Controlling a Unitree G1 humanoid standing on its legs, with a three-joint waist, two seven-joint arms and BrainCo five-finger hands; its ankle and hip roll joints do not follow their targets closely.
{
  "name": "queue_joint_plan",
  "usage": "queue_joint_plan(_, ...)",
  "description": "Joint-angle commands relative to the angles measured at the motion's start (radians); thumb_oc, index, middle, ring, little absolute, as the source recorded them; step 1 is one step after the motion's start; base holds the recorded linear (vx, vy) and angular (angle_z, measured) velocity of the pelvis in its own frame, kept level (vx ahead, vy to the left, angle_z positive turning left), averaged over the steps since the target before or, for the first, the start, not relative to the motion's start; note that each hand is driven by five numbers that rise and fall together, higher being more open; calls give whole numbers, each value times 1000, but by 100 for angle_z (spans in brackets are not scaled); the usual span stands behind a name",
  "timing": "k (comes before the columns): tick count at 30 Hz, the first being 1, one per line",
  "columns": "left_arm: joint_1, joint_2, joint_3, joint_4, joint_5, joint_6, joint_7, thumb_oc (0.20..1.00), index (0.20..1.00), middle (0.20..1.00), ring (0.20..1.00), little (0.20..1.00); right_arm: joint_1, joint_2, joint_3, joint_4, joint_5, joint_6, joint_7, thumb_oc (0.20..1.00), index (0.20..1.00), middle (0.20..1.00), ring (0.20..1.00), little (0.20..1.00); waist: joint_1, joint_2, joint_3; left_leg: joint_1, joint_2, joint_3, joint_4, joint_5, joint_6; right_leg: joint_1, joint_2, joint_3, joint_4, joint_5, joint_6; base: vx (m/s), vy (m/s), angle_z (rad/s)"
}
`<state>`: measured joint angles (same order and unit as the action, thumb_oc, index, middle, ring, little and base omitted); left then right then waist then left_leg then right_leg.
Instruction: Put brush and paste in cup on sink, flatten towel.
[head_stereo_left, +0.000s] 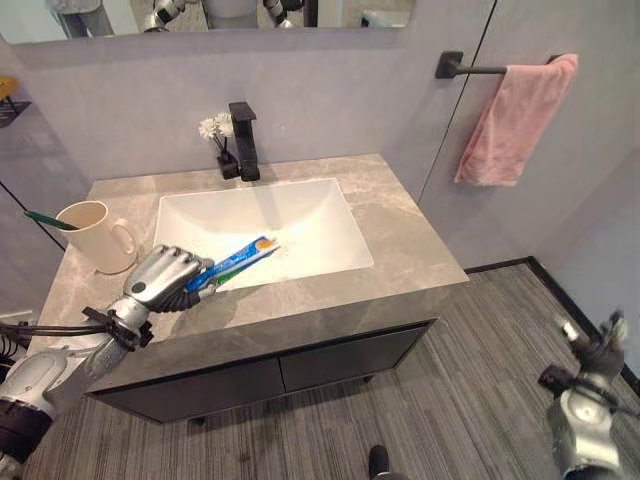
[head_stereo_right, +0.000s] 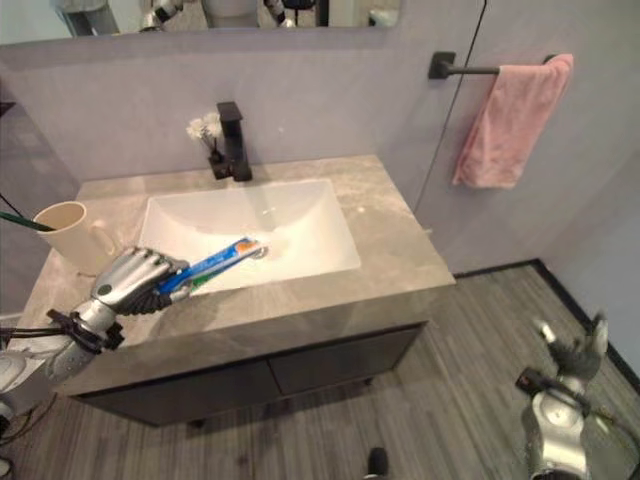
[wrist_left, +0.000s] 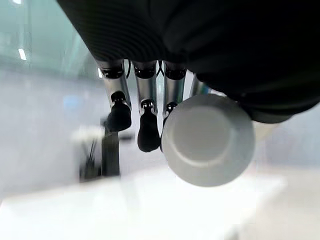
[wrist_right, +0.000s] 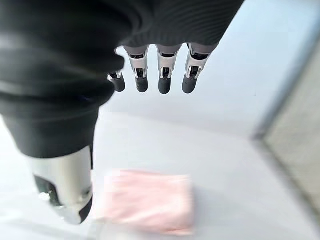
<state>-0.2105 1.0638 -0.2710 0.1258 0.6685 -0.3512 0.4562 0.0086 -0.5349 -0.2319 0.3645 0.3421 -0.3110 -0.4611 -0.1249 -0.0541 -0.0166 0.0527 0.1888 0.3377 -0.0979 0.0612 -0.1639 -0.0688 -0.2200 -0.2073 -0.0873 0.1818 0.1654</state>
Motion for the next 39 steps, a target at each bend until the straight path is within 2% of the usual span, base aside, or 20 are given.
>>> queue_joint_plan(1, -221, -40, 162, -74, -20, 49, 123, 200, 200, 200, 200, 200, -167, -123, 40, -156, -22, -61, 60, 1000, 1000, 1000, 1000, 1000, 3, 12, -20, 49, -2, -54, 11, -54, 21, 61, -19, -15, 0, -13, 87, -41, -10, -1)
queue_joint_plan(3, -252, -52, 163, -70, -27, 59, 137, 200, 200, 200, 200, 200, -206, -127, 80, -177, 3, -55, 83, 1000, 1000, 1000, 1000, 1000, 2, 10, -22, 53, 1, -50, 11, -54, 20, 61, -17, -14, 0, -15, 86, -24, -10, -3)
queue_joint_plan(4, -289, -76, 166, -79, -42, 72, 152, 200, 200, 200, 200, 200, -253, -117, 145, -216, 69, -59, 134, 1000, 1000, 1000, 1000, 1000, 4, 6, -25, 55, 2, -46, 11, -53, 19, 60, -15, -11, 0, -15, 84, -20, -28, -4)
queue_joint_plan(5, -347, -124, 150, -111, -74, 76, 168, 200, 200, 200, 200, 200, -324, -76, 263, -251, 241, -61, 244, 1000, 1000, 1000, 1000, 1000, 10, -1, -29, 60, 6, -42, 11, -55, 17, 64, -11, -8, 0, -20, 80, -30, -24, -3)
queue_joint_plan(6, -348, -123, 152, -111, -75, 77, 167, 200, 200, 200, 200, 200, -328, -78, 263, -247, 246, -63, 249, 1000, 1000, 1000, 1000, 1000, 9, -2, -27, 57, 4, -42, 11, -51, 18, 60, -12, -7, 0, -16, 79, -14, -28, -3)
queue_joint_plan(9, -419, -179, 107, -176, -131, 56, 161, 200, 200, 200, 200, 200, -464, -42, 468, -240, 463, -17, 378, 1000, 1000, 1000, 1000, 1000, 25, -11, -30, 64, 9, -37, 11, -49, 13, 69, -7, -9, 1, -24, 72, -10, -15, -3)
queue_joint_plan(10, -446, -180, 75, -209, -143, 56, 149, 200, 200, 200, 200, 200, -561, -22, 577, -253, 479, 5, 399, 1000, 1000, 1000, 1000, 1000, 35, -11, -29, 67, 11, -36, 11, -47, 11, 76, -5, -11, 2, -28, 68, 0, 0, 0)
queue_joint_plan(11, -458, -180, 68, -223, -145, 55, 148, 200, 200, 200, 200, 200, -598, -6, 605, -258, 489, 6, 406, 1000, 1000, 1000, 1000, 1000, 39, -11, -29, 64, 11, -37, 11, -41, 12, 75, -6, -14, 1, -26, 65, 0, 0, 0)
queue_joint_plan(12, -479, -195, 39, -253, -159, 49, 131, 200, 200, 200, 200, 200, -689, 51, 680, -265, 486, 15, 423, 1000, 1000, 1000, 1000, 1000, 51, -7, -24, 64, 11, -44, 11, -38, 12, 80, -6, -19, 3, -31, 61, 0, 0, 0)
queue_joint_plan(13, -484, -206, 21, -260, -168, 42, 125, 200, 200, 200, 200, 200, -718, 88, 699, -254, 506, 9, 430, 1000, 1000, 1000, 1000, 1000, 58, -5, -22, 62, 12, -49, 11, -37, 12, 83, -7, -24, 4, -33, 59, 0, 0, 0)
queue_joint_plan(15, -481, -210, 10, -277, -171, 33, 115, 200, 200, 200, 200, 200, -756, 121, 709, -239, 523, 1, 438, 1000, 1000, 1000, 1000, 1000, 63, -5, -19, 60, 12, -55, 11, -35, 11, 89, -9, -31, 4, -35, 58, 16, -9, 7)
queue_joint_plan(19, -412, -198, 10, -337, -188, 0, 83, 200, 200, 200, 200, 200, -866, 213, 718, -228, 539, -39, 440, 1000, 1000, 1000, 1000, 1000, 100, 0, -10, 42, 10, -83, 11, -27, 8, 102, -15, -62, 3, -39, 54, 23, -4, 22)
queue_joint_plan(24, -336, -182, 29, -370, -216, -28, 67, 200, 200, 200, 200, 200, -909, 241, 728, -246, 551, -58, 456, 1000, 1000, 1000, 1000, 1000, 123, -3, -4, 31, 4, -105, 11, -26, 8, 110, -20, -80, 2, -42, 51, 24, 2, 18)
queue_joint_plan(28, -234, -176, 48, -382, -239, -39, 44, 200, 200, 200, 200, 200, -929, 295, 722, -276, 581, -81, 467, 1000, 1000, 1000, 1000, 1000, 148, -13, 4, 20, 2, -126, 11, -24, 9, 121, -25, -103, 3, -45, 48, 29, -1, 13)
queue_joint_plan(38, -184, -202, 37, -337, -252, -21, 33, 200, 200, 200, 200, 200, -946, 407, 717, -278, 663, -102, 465, 1000, 1000, 1000, 1000, 1000, 185, -25, 20, -8, -4, -170, 11, -18, 11, 128, -25, -140, 9, -53, 42, 10, -2, 18)
queue_joint_plan(39, -182, -203, 38, -331, -252, -18, 35, 200, 200, 200, 200, 200, -943, 406, 722, -281, 665, -100, 468, 862, 862, 862, 862, 862, 188, -26, 21, -10, -5, -173, 11, -17, 11, 128, -25, -142, 9, -54, 42, 28, -1, 15)
